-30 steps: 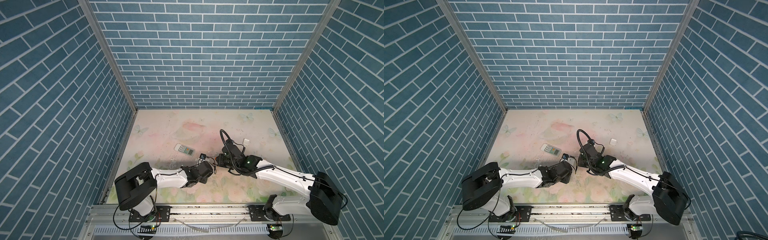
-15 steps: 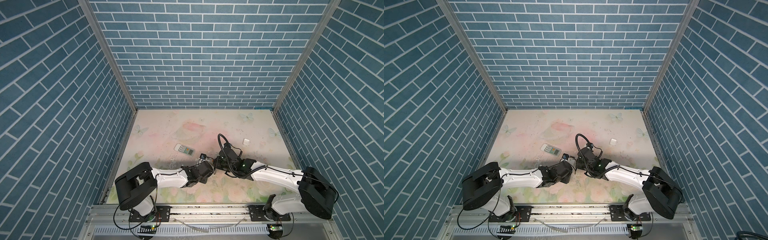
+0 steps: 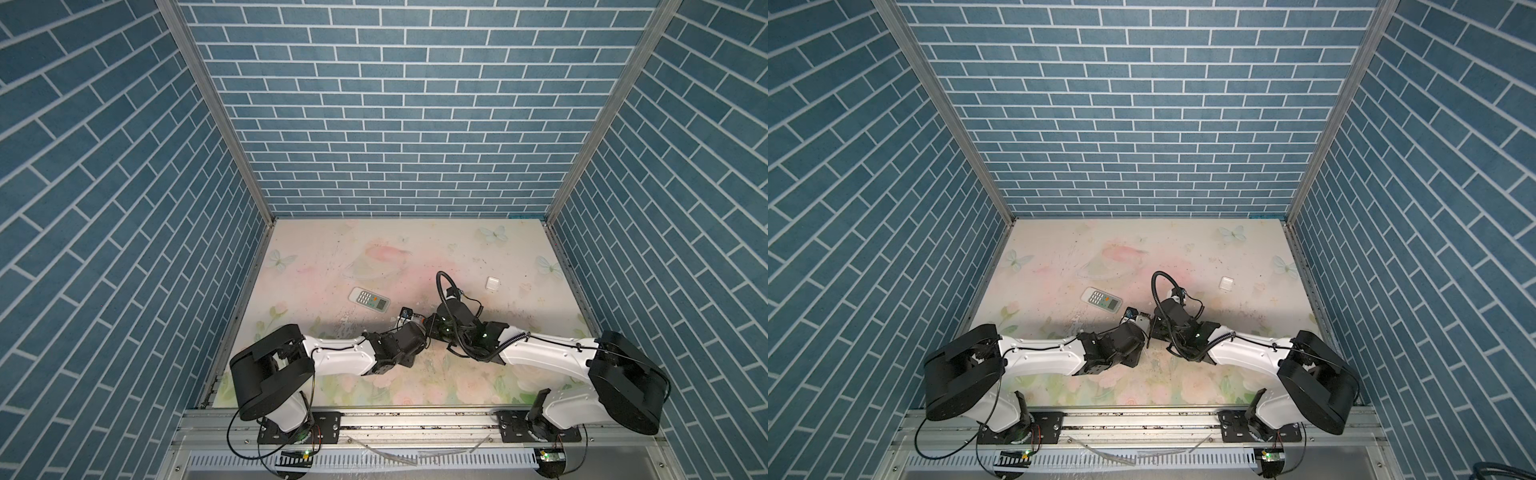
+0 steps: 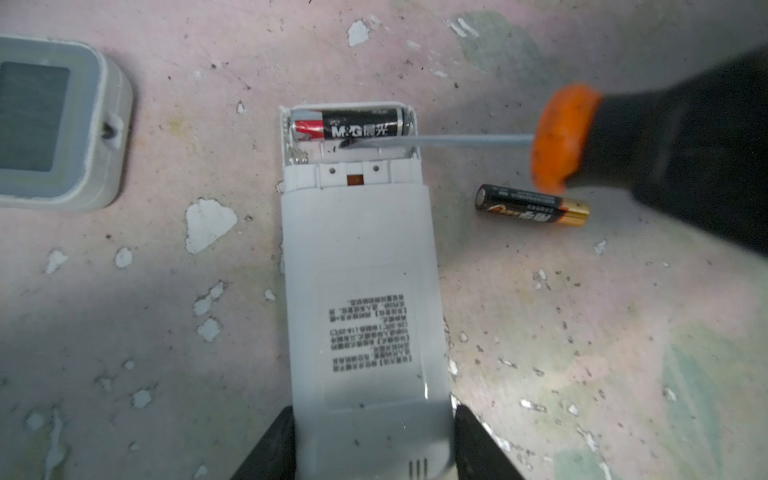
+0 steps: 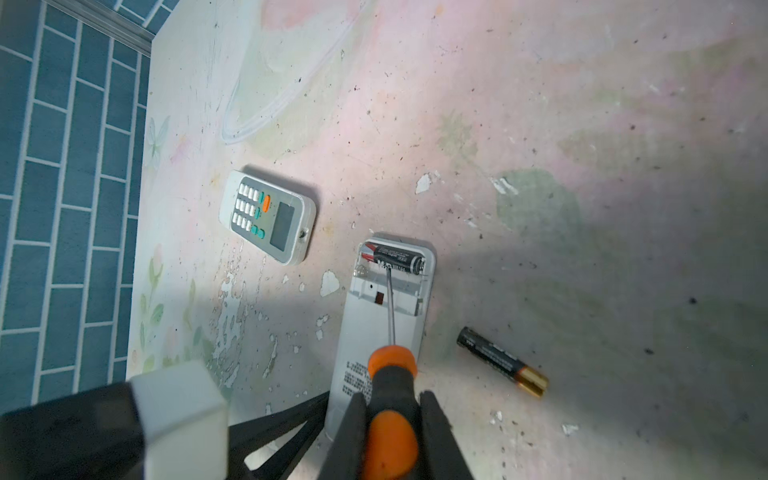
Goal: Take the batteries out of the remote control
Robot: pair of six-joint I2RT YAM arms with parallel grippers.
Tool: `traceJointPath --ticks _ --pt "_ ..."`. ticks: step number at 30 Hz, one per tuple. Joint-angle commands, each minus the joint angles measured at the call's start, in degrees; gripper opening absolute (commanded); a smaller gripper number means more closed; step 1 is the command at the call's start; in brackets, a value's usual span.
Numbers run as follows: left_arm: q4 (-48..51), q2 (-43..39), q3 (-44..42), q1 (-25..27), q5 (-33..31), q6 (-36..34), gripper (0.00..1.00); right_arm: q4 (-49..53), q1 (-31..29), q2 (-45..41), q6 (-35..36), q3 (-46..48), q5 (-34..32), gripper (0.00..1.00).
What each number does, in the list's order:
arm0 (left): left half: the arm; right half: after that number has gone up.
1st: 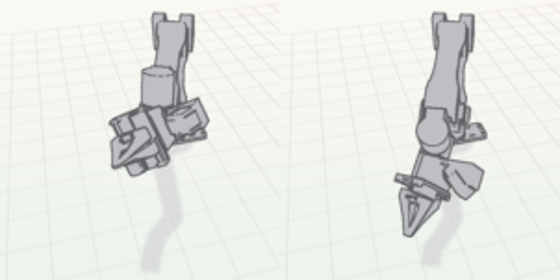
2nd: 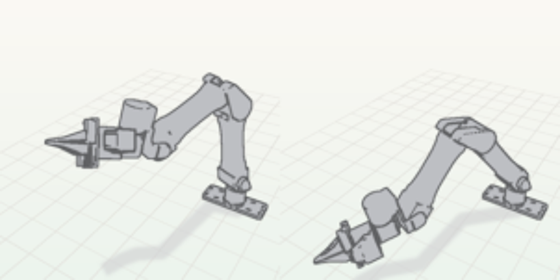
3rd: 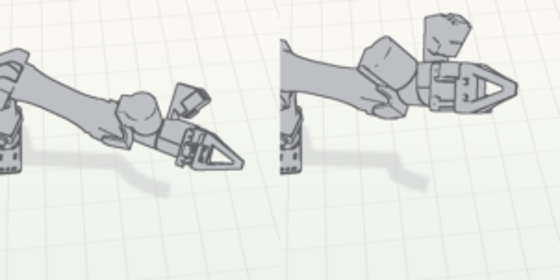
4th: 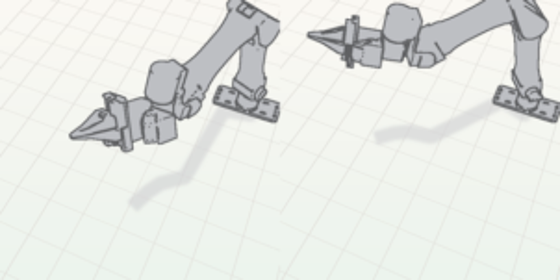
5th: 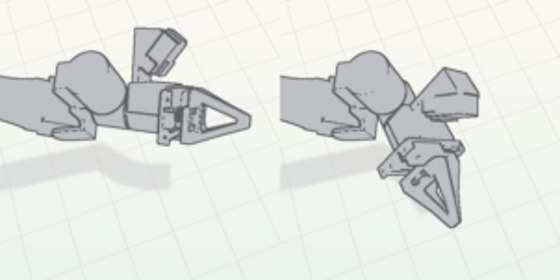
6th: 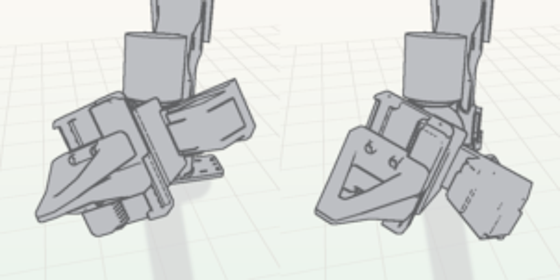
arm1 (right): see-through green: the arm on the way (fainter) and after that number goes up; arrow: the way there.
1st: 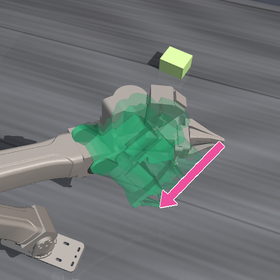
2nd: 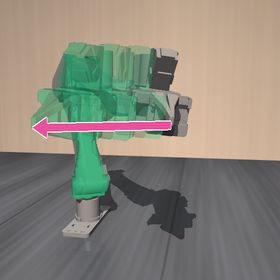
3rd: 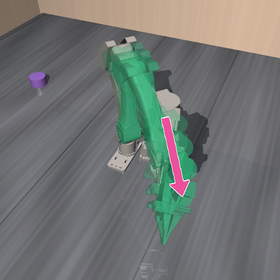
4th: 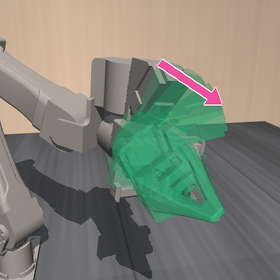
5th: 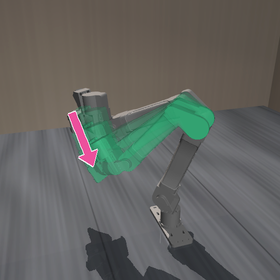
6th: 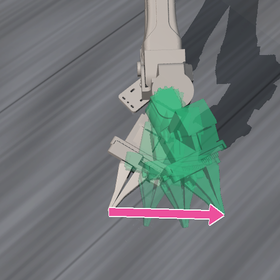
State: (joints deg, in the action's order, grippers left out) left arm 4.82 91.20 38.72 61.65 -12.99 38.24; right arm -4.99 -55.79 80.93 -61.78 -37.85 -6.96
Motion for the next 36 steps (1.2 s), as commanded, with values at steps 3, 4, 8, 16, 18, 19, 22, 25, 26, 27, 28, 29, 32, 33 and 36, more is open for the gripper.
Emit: traceJointPath --ticks 3,4,8,16,18,19,22,25,26,27,28,29,32,33,36 --pt "14.6 6.3 -5.0 0.0 9.3 1.0 0.51 1.2 -1.2 2.3 -2.9 1.6 -2.0 0.00" --pt "14.6 6.4 -5.0 0.0 9.2 1.0 0.51 1.3 -1.5 2.4 -3.1 1.6 -2.4 0.00" --pt "14.6 6.6 -5.0 0.0 9.3 1.0 0.51 1.5 -2.9 2.7 -3.9 1.8 -3.8 0.00" --pt "14.4 6.1 -5.6 0.0 9.5 2.7 0.51 1.5 -5.9 1.5 -6.5 4.5 -7.8 0.00" --pt "14.5 6.2 -5.4 0.0 9.5 2.9 0.51 1.6 -6.5 0.5 -7.6 5.5 -9.0 0.00" --pt "14.6 6.1 -5.4 0.0 9.5 3.0 0.51 1.6 -6.8 0.0 -8.0 6.0 -9.5 0.00" --pt "14.7 6.2 -5.5 0.0 9.7 3.5 0.50 2.0 -7.9 -0.8 -9.1 6.9 -11.1 0.00" --pt "14.7 6.2 -5.3 0.0 9.7 3.7 0.50 1.3 -8.5 -0.9 -10.2 7.8 -12.1 0.00" --pt "14.7 6.3 -5.3 0.0 9.8 3.6 0.50 1.1 -8.9 -1.0 -10.5 8.1 -12.6 0.00" --pt "14.7 6.3 -5.2 0.0 9.9 3.6 0.50 0.9 -9.2 -1.0 -10.7 8.4 -12.8 0.00" --pt "14.7 6.3 -5.2 0.0 9.9 3.6 0.50 0.5 -9.3 -1.0 -10.9 8.8 -13.1 0.00" --pt "14.7 6.3 -5.1 0.0 9.9 3.6 0.50 0.2 -9.5 -0.9 -11.3 9.1 -13.3 0.00" --pt "14.7 6.3 -5.1 0.0 10.0 3.5 0.50 -0.9 -10.0 -0.6 -12.0 10.0 -14.1 0.00" --pt "14.8 6.4 -5.1 0.0 10.0 3.5 0.50 -1.2 -10.1 -0.4 -12.4 10.1 -14.3 0.00" --pt "14.6 6.4 -5.2 0.0 10.0 3.4 0.50 -2.0 -10.2 0.6 -12.4 10.0 -14.2 0.00"
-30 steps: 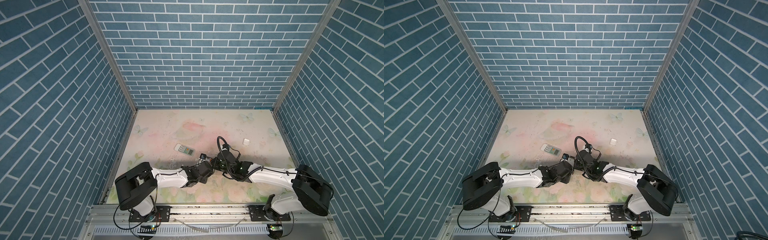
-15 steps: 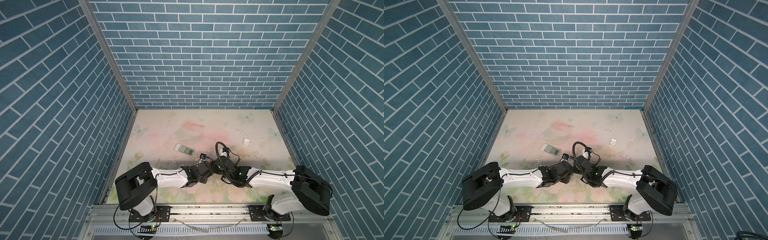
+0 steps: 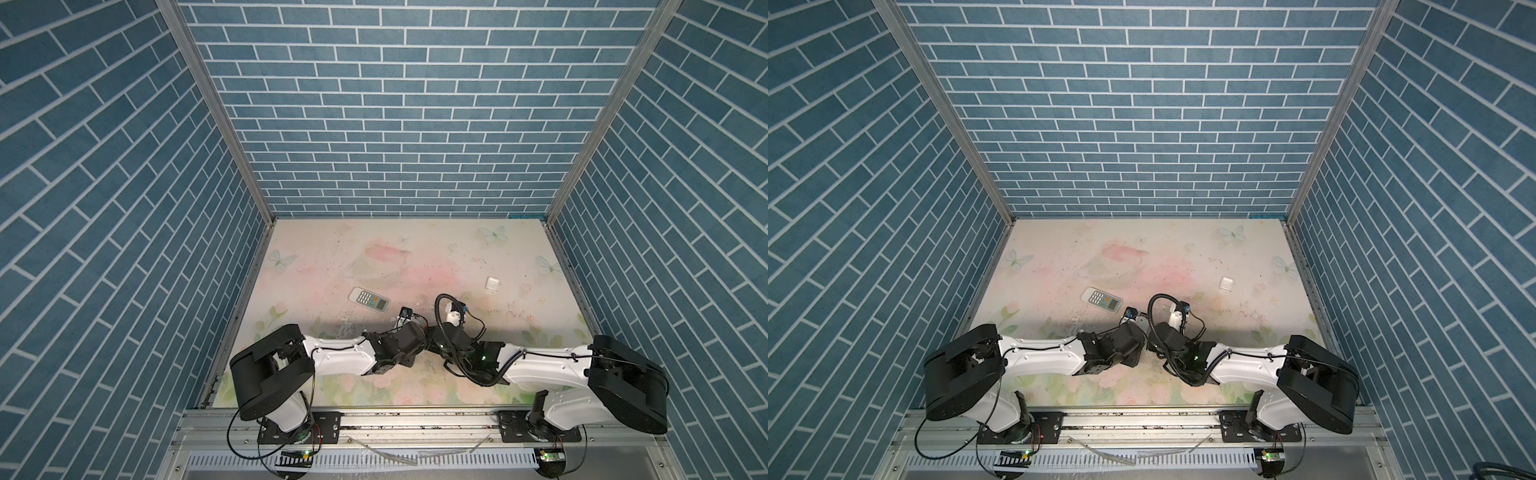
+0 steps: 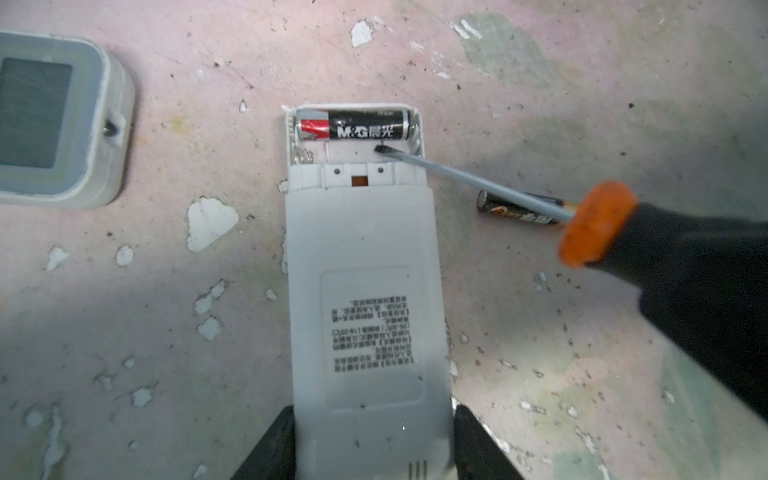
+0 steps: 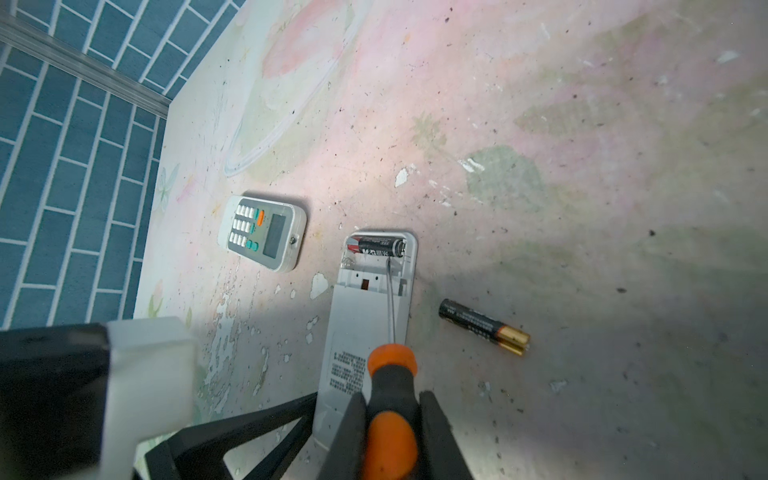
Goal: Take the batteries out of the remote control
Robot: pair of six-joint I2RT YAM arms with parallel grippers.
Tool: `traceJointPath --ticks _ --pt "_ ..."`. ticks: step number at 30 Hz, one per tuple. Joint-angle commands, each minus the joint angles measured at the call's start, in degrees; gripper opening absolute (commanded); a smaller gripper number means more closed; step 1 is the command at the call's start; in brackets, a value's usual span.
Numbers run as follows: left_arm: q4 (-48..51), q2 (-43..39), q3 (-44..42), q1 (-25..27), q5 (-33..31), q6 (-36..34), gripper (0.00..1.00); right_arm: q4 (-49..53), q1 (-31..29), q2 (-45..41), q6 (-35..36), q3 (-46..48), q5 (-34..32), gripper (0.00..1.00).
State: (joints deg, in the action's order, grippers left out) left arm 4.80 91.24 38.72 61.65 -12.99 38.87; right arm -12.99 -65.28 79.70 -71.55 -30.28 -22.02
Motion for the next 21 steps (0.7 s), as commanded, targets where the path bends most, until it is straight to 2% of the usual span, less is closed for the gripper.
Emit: traceJointPath --ticks 1,21 --pt "14.6 6.3 -5.2 0.0 10.0 2.8 0.50 5.6 -0.7 2.3 -2.7 2.4 0.9 0.00" --pt "14.4 6.5 -5.2 0.0 10.2 2.6 0.49 4.6 -2.0 5.6 -3.8 0.9 -0.6 0.00"
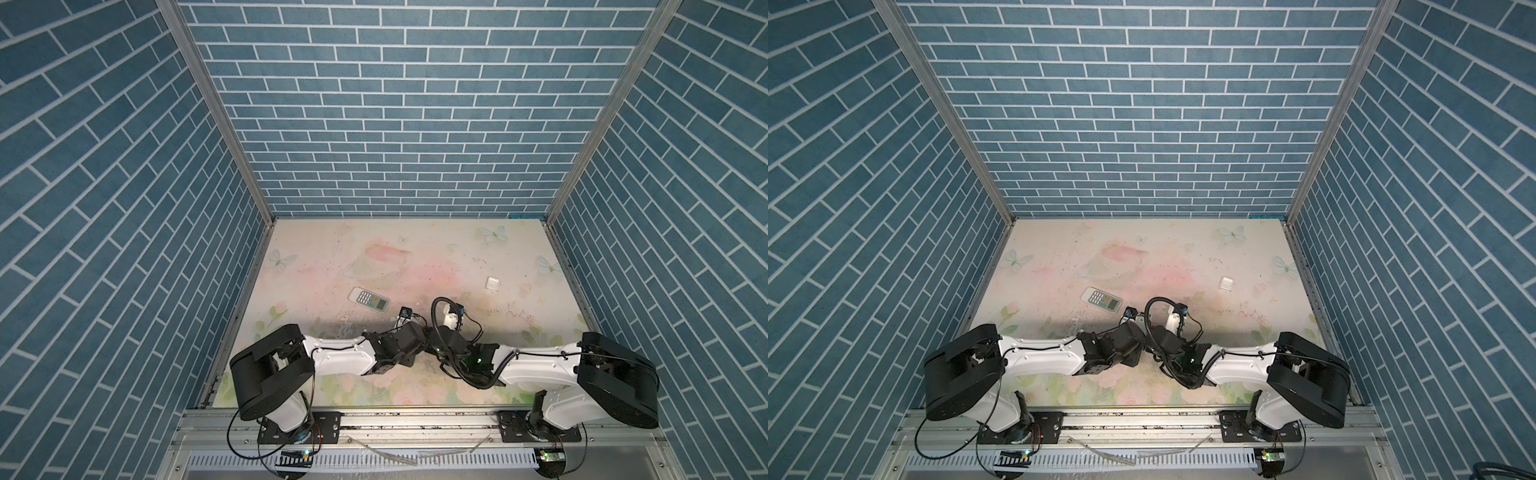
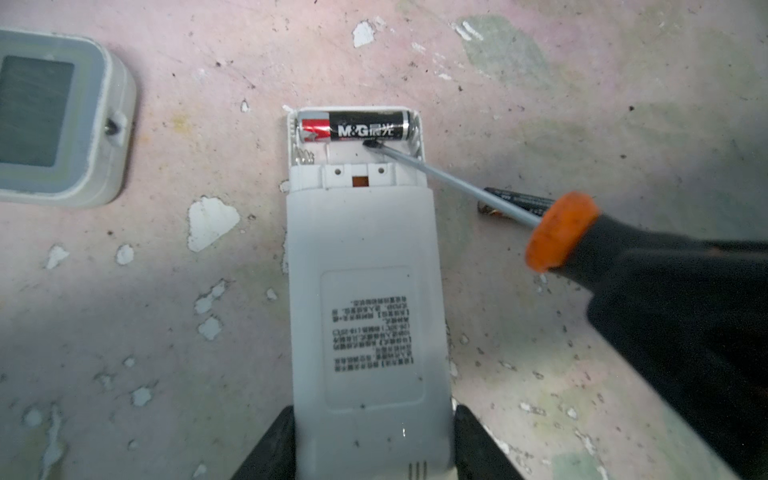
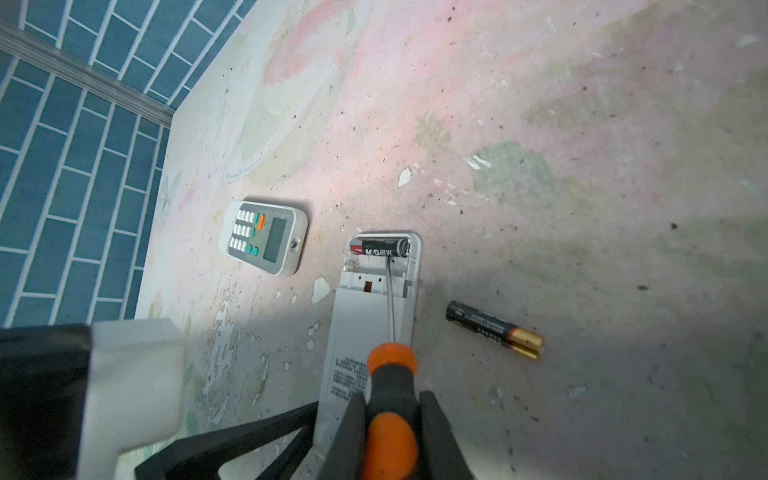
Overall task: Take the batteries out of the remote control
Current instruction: 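Pry the red-black battery up and out of the remote with the screwdriver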
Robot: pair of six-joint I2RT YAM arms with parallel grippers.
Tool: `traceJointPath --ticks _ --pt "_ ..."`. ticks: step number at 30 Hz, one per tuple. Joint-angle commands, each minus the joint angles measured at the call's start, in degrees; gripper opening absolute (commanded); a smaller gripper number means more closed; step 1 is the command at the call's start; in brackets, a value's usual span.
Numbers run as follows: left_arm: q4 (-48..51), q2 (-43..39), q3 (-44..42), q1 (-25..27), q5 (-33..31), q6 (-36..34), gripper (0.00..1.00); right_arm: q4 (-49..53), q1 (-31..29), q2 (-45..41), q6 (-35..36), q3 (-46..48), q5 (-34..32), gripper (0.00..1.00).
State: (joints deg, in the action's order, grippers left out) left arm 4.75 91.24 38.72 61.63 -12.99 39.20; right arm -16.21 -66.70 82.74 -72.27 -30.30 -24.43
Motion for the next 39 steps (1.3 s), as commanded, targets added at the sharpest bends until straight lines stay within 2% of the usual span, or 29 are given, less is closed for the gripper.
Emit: traceJointPath --ticks 1,27,34,39 --pt "14.4 6.7 -5.1 0.1 10.3 2.3 0.49 7.7 -0.5 2.8 -3.1 0.9 1.8 0.00" --pt "14.9 7.5 -4.4 0.0 10.5 2.2 0.48 2.7 -0.8 4.8 -3.5 2.3 2.5 0.00" --pt "14.5 6.9 -5.0 0.1 10.3 2.4 0.50 -0.5 -0.4 1.6 -2.3 4.4 3.2 0.00" --pt "15.2 6.8 -4.5 0.0 10.2 2.0 0.58 0.3 -0.3 -1.0 -1.7 4.7 3.7 0.00"
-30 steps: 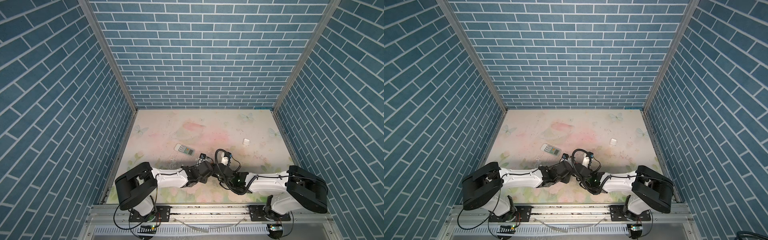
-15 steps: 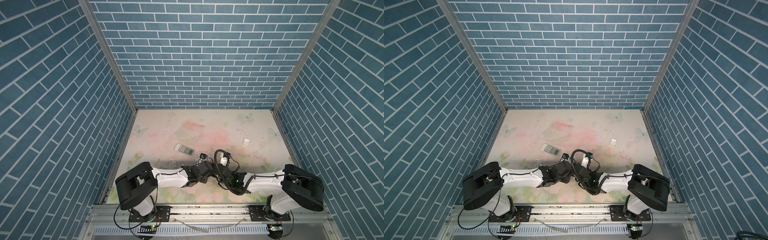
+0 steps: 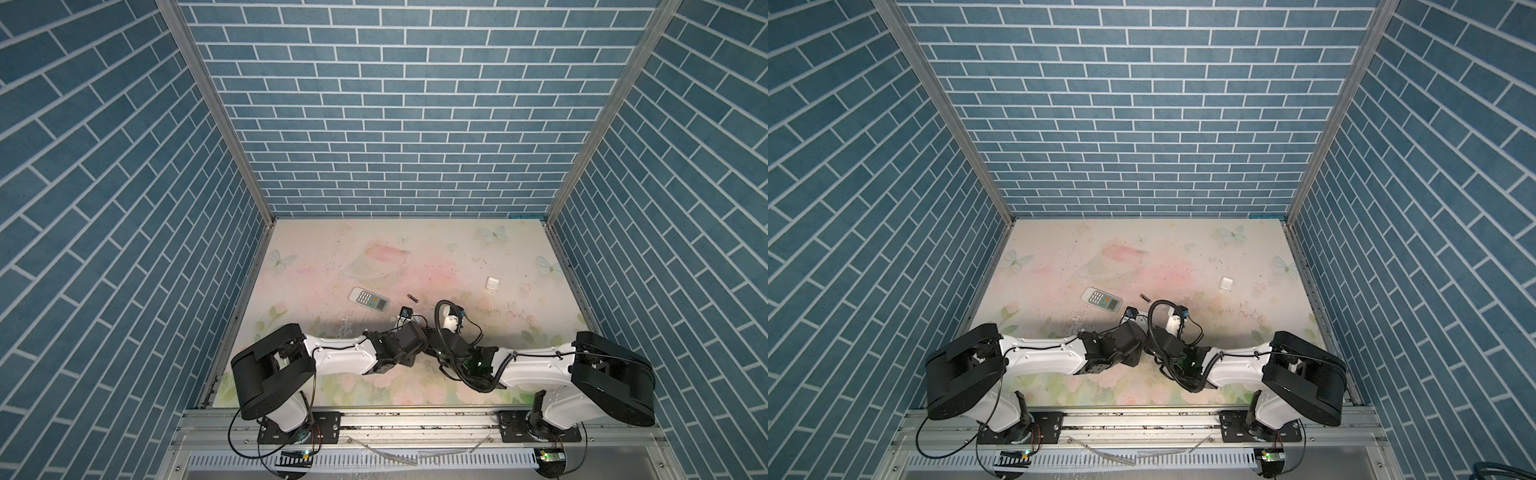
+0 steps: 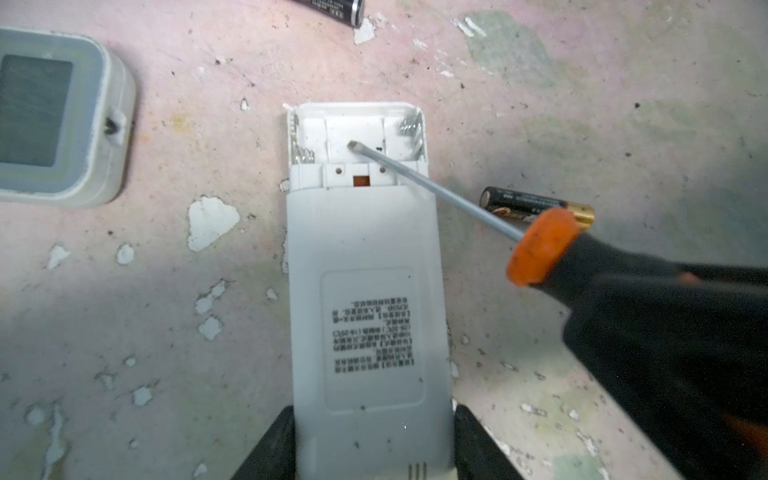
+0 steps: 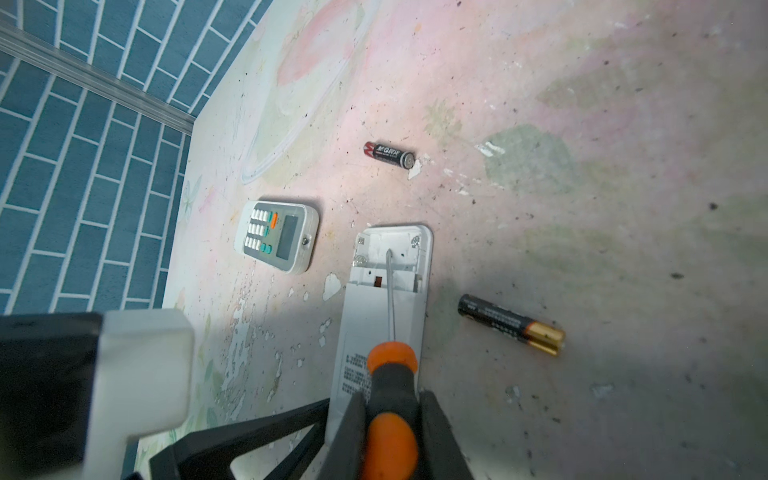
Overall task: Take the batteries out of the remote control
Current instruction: 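Lower the emptied white remote with the left gripper while the right arm draws back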
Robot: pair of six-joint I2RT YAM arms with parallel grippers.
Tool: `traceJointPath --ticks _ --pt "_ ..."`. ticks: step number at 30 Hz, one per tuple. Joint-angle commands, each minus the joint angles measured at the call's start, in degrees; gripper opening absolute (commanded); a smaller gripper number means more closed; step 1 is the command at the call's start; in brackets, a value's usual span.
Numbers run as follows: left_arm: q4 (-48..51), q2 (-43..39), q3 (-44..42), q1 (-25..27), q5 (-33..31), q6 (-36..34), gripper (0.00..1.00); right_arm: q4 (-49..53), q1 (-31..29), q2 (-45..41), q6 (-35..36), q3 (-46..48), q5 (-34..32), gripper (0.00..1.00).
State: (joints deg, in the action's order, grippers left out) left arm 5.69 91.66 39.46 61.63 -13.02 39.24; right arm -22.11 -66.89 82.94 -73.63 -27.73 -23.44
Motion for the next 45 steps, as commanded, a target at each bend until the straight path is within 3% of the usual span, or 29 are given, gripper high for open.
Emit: traceJointPath --ticks 1,8,19,30,45 --pt "14.3 6.5 -5.2 0.0 10.1 2.0 0.59 7.0 0.0 -2.3 0.0 2.1 2.7 0.00" --pt "15.2 6.1 -4.8 0.0 8.8 2.5 0.67 21.8 0.3 -14.9 3.1 0.2 -0.4 0.00" --pt "17.6 7.8 -0.7 -1.0 8.0 -4.0 0.62 37.9 6.8 -33.1 7.4 1.7 -2.7 0.00" --pt "20.5 12.8 8.4 -3.4 10.3 -15.4 0.61 36.6 14.2 -35.1 12.2 3.2 3.6 0.00" --pt "23.6 18.9 18.0 -8.7 14.5 -28.2 0.61 26.3 21.2 -29.6 15.0 5.0 12.0 0.00"
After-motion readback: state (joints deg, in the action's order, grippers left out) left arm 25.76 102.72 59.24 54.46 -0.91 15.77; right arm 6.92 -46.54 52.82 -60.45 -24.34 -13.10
